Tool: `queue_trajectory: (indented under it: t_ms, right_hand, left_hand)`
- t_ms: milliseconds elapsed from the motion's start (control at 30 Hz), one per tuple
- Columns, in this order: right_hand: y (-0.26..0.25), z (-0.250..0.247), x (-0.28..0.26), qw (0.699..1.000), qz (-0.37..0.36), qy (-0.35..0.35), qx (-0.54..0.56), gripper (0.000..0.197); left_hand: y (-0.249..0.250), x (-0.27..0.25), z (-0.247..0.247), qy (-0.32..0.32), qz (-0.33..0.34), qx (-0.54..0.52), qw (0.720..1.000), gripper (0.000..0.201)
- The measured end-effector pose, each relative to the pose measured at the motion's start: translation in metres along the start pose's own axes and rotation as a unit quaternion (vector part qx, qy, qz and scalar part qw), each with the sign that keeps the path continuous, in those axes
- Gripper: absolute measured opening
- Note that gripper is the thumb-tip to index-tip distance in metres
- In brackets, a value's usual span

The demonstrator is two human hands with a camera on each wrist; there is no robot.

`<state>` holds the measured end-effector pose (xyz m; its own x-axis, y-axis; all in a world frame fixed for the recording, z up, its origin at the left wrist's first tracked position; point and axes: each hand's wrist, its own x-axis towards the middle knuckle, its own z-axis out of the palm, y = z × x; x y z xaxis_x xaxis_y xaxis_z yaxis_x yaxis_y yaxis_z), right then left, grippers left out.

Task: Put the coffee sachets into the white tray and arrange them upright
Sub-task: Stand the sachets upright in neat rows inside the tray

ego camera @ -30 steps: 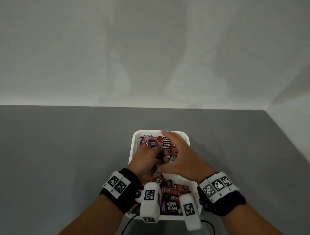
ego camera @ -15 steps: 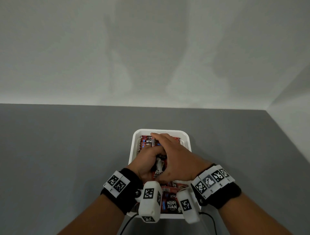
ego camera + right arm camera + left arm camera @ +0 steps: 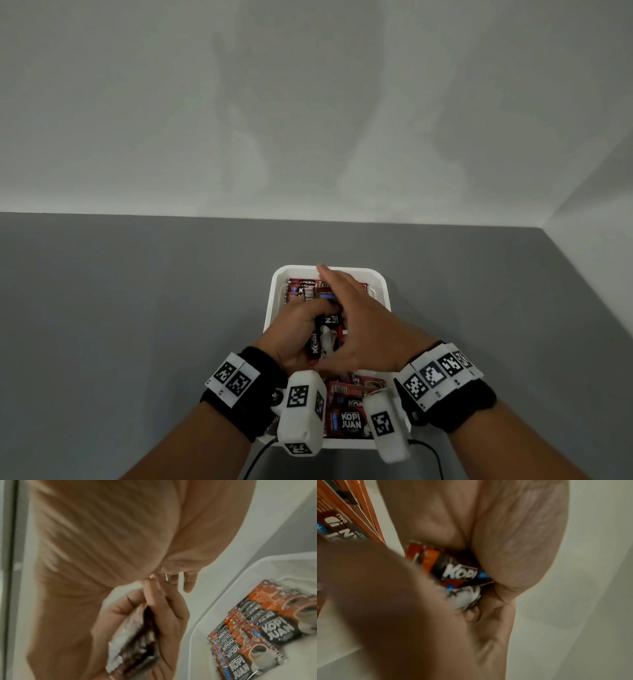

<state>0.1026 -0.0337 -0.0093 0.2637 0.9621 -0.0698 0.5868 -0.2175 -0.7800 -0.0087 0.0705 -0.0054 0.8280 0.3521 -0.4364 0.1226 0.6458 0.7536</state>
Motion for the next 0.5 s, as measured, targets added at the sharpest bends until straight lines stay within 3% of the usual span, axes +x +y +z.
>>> queue_trajectory:
  t_ms: [67,133,200,400,500]
  right_hand:
    - [0.002,-0.003,0.0,0.989,0.033,0.048,0.135,0.104]
    - [0.003,-0.003,0.002,0.955,0.078,0.123,0.258,0.057]
    - [0.003,-0.002,0.006,0.927,0.105,0.185,0.309,0.025]
    - [0.005,-0.01,0.006,0.876,0.138,0.282,0.367,0.013]
    - [0.001,-0.007,0.006,0.853,0.144,0.292,0.408,0.007]
  left_hand:
    - [-0.002,0.0,-0.003,-0.012,0.033,0.005,0.999,0.027]
    - [-0.005,0.0,-0.005,-0.022,0.056,0.002,0.998,0.031]
    - [-0.008,0.002,-0.004,-0.004,0.079,0.021,0.997,0.03]
    - [-0.008,0.0,-0.01,0.008,0.097,0.086,0.992,0.013]
    - [-0.009,0.003,-0.012,0.026,0.136,0.121,0.983,0.009]
